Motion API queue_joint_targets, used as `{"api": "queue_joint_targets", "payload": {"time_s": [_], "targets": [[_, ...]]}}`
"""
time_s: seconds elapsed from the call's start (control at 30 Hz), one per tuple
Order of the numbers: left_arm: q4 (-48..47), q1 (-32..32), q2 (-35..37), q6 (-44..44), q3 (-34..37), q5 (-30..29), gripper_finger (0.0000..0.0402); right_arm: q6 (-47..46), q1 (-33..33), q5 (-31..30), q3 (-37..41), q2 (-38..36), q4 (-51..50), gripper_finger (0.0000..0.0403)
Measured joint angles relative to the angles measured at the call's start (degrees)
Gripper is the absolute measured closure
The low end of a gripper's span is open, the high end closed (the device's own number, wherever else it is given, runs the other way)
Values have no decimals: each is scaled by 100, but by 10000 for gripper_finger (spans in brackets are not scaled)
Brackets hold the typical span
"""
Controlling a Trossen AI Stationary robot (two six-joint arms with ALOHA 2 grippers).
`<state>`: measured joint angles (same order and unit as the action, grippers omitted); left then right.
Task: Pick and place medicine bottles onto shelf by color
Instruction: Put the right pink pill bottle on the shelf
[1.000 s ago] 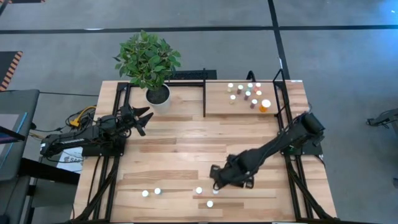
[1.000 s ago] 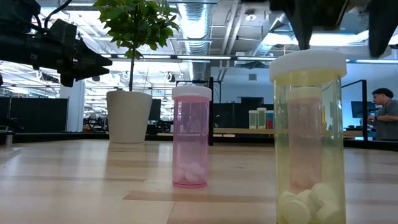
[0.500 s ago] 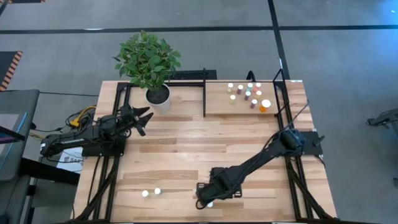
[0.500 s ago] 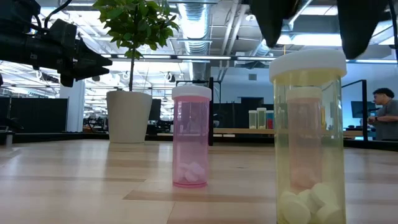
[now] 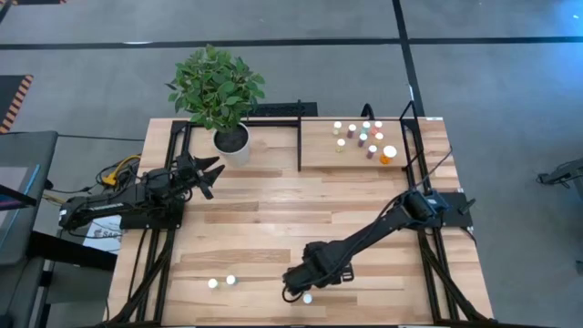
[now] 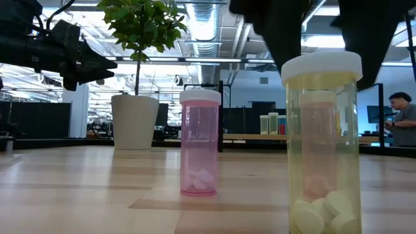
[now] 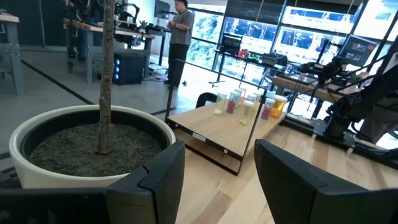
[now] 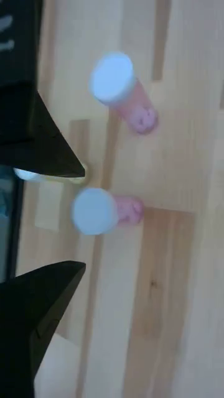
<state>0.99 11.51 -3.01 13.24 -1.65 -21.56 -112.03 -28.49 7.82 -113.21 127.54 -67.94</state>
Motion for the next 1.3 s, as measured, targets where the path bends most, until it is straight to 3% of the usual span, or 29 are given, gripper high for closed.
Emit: {"api": "queue_joint_targets", "payload": {"time_s": [0.6, 1.03, 1.3], "targets": [[0, 0, 0, 2, 0, 0, 220, 456, 68, -26, 11, 347, 112, 152], [0, 0, 0, 2, 2, 0, 220, 457, 96, -160, 10, 344, 219, 276], [0, 0, 0, 2, 2, 0, 220, 454, 129, -152, 11, 315, 93, 263]]}}
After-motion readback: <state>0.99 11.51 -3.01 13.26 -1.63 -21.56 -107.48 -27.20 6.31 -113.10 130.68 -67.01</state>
